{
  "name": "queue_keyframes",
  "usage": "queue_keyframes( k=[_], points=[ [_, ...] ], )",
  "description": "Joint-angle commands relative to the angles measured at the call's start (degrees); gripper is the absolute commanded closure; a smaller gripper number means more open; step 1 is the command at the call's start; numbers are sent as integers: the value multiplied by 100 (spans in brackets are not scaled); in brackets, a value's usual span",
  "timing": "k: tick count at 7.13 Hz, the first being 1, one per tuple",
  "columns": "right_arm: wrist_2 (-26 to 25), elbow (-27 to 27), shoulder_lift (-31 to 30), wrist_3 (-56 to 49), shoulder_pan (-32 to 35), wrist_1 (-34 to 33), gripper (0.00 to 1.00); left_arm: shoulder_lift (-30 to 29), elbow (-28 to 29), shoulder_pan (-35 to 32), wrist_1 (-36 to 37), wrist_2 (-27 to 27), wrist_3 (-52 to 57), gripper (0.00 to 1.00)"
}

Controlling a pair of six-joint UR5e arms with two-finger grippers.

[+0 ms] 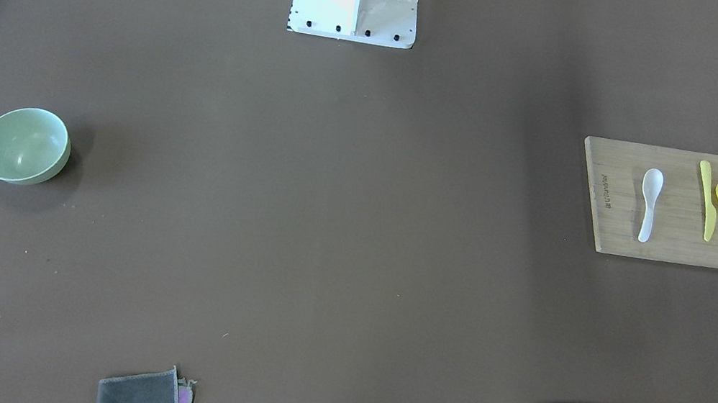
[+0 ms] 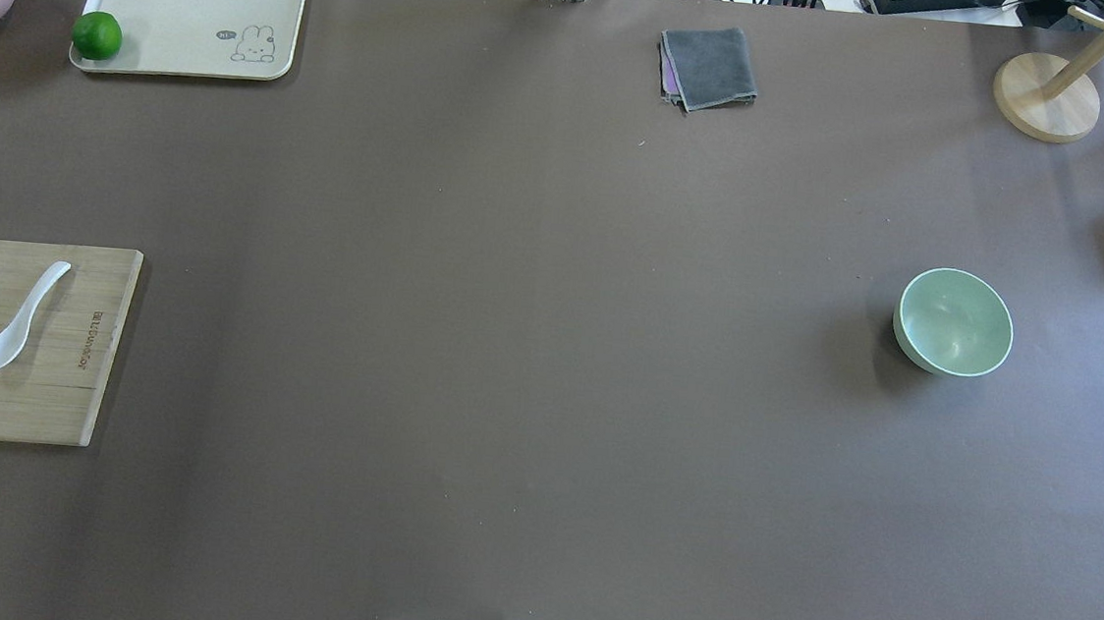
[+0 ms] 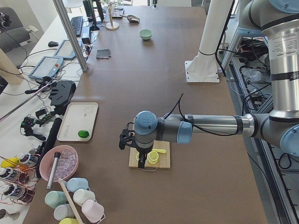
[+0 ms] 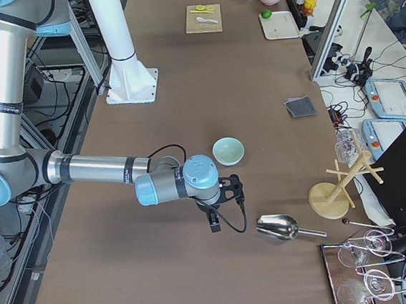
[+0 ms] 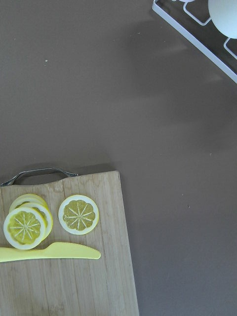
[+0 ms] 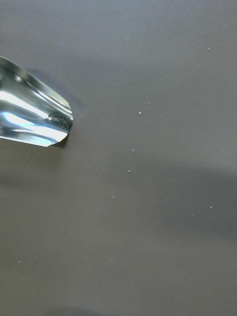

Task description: Place spoon in bowl

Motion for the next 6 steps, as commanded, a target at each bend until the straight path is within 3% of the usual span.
queue_keyframes(
  k=[1,6],
  points=[
    [10,-46,7,-15,0,0,0,30,-56,9,6,-37,-19,2],
    [28,24,7,-15,0,9,0,-48,-109,35,6,-20,-228,2]
  ],
)
